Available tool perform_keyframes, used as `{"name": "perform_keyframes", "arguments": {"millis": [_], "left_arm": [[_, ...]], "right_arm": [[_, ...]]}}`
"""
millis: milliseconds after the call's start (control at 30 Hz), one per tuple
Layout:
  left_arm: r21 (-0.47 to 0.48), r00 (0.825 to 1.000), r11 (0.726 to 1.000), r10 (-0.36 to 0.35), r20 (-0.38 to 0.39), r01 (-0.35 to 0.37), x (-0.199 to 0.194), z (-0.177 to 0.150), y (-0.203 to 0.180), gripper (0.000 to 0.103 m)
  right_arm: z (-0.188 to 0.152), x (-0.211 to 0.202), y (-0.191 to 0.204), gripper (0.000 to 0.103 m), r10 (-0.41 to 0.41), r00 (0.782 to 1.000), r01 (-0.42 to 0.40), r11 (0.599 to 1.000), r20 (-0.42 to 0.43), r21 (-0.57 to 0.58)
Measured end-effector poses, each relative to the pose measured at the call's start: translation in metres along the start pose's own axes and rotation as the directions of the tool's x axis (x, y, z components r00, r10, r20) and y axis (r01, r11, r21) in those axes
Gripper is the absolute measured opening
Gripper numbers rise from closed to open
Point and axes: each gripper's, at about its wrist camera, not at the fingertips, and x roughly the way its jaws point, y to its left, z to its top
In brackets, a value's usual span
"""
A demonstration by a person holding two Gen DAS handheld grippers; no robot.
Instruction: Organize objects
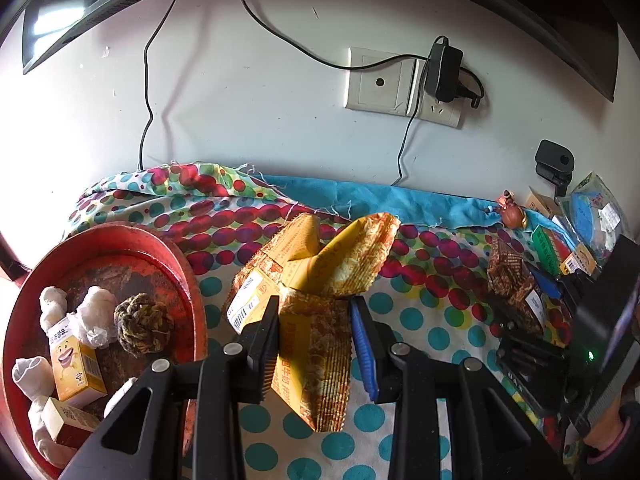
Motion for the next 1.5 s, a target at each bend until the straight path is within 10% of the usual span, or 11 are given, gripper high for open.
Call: {"name": "perform_keyframes", "arguments": {"millis": [967,1500], "left_arm": [[-0.016,0.994,0.996,0.090,0.060,-0.089,-0.063,0.018,-0.002,0.034],[-0.036,0.935,0.936,0.351,0.047,-0.350,-0.091,0.014,0.094,0.034]], "right_arm": [[-0.007,-0.015,0.028,0.048,0.047,0.999,-0.048,0.997,-0.009,-0.062],[-0.007,-0.014,0.032,0.048,0.034,0.999,-0.035,0.995,-0.016,-0.092]]}}
